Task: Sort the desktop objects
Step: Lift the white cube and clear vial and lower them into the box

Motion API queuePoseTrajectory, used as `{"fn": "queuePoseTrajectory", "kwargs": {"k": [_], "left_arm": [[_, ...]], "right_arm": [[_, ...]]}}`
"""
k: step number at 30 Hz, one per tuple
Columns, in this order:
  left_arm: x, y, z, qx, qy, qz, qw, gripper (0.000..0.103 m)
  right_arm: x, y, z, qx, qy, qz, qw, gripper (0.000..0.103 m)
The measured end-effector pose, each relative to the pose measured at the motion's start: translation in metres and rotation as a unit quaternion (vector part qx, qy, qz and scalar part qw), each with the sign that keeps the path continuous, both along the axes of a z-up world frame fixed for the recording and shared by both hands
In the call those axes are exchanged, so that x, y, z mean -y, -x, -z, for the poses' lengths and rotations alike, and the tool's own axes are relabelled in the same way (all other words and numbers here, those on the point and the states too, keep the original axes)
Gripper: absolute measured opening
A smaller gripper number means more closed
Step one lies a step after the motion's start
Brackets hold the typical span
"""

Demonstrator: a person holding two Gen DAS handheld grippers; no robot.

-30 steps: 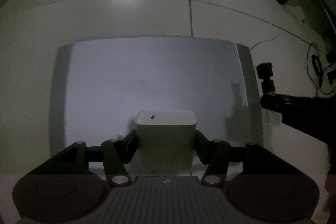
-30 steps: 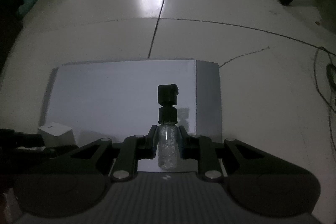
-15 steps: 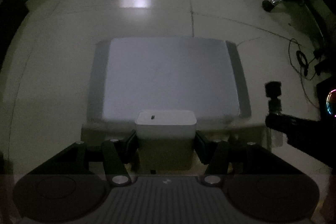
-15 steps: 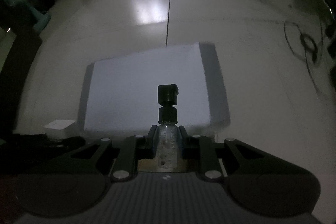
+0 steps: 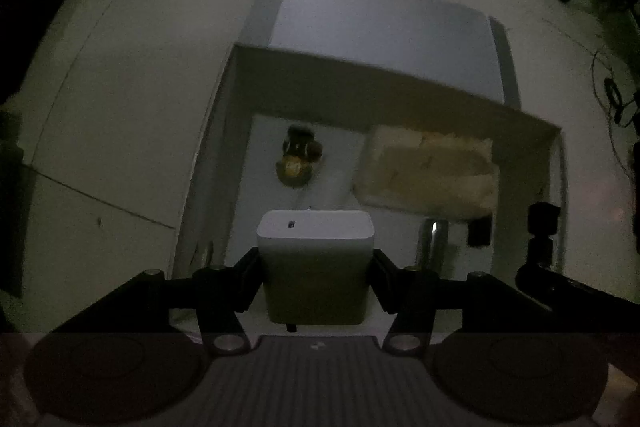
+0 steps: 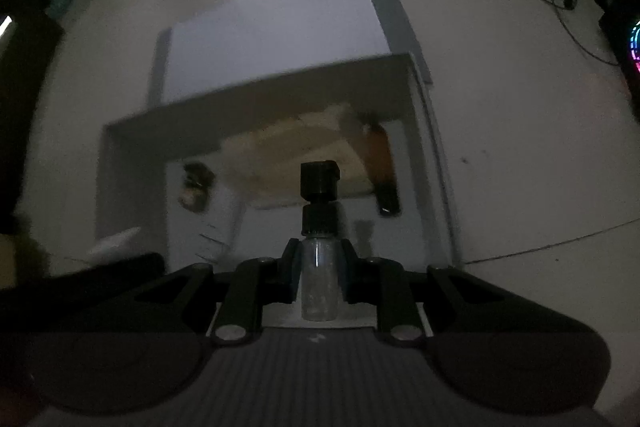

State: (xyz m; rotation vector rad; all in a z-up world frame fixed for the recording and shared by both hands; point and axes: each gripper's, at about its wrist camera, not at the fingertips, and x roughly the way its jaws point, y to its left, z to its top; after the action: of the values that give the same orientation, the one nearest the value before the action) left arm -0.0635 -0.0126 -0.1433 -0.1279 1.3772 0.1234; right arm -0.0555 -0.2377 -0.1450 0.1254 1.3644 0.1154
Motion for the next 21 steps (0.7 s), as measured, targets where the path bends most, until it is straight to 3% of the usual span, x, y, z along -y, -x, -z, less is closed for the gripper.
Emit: {"fn": "queuePoseTrajectory", "kwargs": {"k": [5,10,21], "left_arm": [[-0.001,-0.001,0.018,-0.002,0.003,0.016,0.9999,0.051],[0.021,0.004,0.038,-0.012,0.024,0.045,0.9986,0.051],[0.043,0.002,0.087,-0.044,0.028,0.057,0.9971,0.051]], "right_arm": [[0.008,0.001,0.027,-0.028,0.027,-0.004,0.999,0.021],[0.015,0.002,0.048,-0.044,0.02,0.007,0.999,0.021],[0.005,-0.002,0.098,-0.069,0.044,-0.034,0.996,0.021]]}}
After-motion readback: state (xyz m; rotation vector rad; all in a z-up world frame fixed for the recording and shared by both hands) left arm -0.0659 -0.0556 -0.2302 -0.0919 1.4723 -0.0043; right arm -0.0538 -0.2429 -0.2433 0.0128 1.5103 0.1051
